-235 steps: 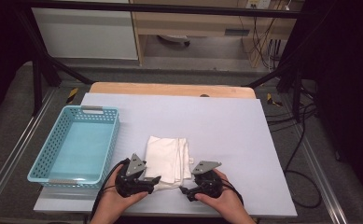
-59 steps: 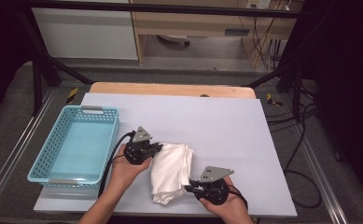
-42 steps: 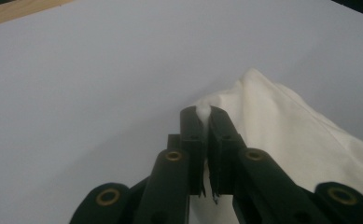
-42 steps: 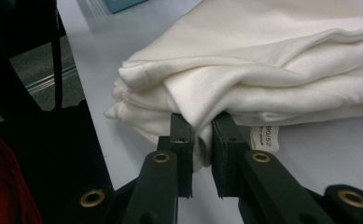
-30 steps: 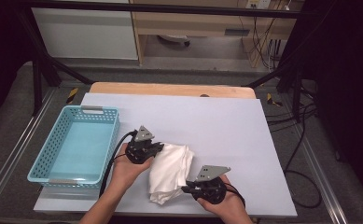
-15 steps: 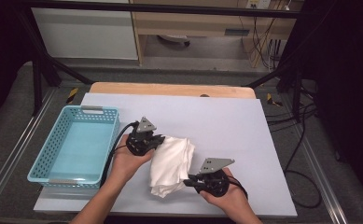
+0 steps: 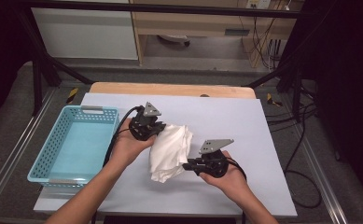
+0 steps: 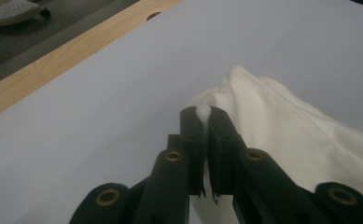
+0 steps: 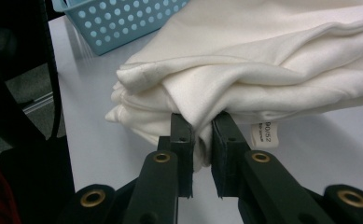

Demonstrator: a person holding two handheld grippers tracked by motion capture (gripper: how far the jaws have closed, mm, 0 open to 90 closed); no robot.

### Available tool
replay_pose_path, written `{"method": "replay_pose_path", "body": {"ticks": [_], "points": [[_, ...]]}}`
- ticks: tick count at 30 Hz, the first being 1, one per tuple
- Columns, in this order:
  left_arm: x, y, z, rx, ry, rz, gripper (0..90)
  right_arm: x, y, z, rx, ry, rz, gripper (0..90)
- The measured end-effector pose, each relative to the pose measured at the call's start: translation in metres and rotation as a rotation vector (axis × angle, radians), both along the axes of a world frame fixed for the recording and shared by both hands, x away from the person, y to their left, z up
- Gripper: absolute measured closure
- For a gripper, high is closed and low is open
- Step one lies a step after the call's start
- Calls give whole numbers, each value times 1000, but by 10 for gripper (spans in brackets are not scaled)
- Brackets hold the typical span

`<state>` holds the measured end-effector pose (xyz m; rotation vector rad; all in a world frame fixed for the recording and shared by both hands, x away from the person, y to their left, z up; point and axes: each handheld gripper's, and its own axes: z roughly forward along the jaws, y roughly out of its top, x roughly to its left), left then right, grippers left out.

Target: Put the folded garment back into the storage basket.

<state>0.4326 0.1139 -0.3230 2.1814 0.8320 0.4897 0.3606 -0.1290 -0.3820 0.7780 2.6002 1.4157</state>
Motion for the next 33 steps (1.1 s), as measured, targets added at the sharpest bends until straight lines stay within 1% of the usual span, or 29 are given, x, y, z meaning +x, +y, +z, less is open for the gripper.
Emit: {"method": "replay_pose_path", "body": {"ticks": [1,3,8,11,13,16,18,20,25,27,30,33], "points": [[1,1,2,6,-2,-1,859,1,1,2,3,-3,4,807],[2,3,5,5,0,3,858,4,4,6,9,-2,7,807],[4,12,14,-11,-9,26,859,8,11,13,12,-4,19,807],[5,18,21,-27,-1,33,859,10,16,19,13,-5,27,807],[5,23,26,-29,-6,40,859,12,19,24,13,-11,35,807],[4,30,34,-42,-4,42,859,13,26,31,10,-17,43,806],[4,35,38,-63,6,42,859,14,31,35,12,-25,48,807],[4,41,41,-73,4,50,859,16,35,38,20,-18,43,807],[7,57,48,-85,9,69,859,21,46,44,39,-12,52,806],[9,62,49,-90,15,74,858,23,51,45,35,-13,58,806],[11,69,51,-88,11,84,859,27,59,48,25,-17,60,806],[13,78,53,-100,11,99,859,31,67,50,24,-20,64,806]]}}
